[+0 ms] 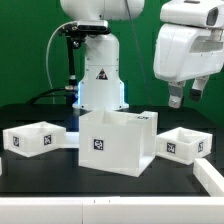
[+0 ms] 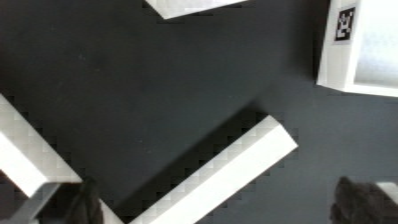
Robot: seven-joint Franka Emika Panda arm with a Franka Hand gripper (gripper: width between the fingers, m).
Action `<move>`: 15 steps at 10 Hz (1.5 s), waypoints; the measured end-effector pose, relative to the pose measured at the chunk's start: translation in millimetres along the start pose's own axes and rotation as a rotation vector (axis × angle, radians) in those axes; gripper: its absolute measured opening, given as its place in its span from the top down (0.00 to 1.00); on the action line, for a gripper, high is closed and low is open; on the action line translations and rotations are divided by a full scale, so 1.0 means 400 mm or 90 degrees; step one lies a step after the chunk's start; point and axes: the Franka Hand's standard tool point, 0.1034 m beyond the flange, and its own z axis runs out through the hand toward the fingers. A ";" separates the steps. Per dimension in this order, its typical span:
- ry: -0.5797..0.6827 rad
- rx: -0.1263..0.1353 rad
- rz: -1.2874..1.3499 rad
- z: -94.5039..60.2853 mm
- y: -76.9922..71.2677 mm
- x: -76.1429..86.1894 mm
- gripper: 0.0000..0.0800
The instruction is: Assemble drawer
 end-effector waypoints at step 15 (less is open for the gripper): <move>0.007 0.005 -0.081 0.010 0.052 -0.107 0.19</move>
Offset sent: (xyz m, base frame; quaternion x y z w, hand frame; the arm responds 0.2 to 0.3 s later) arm 0.0000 0.0000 0.0000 0.0000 0.0000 0.0000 1.0000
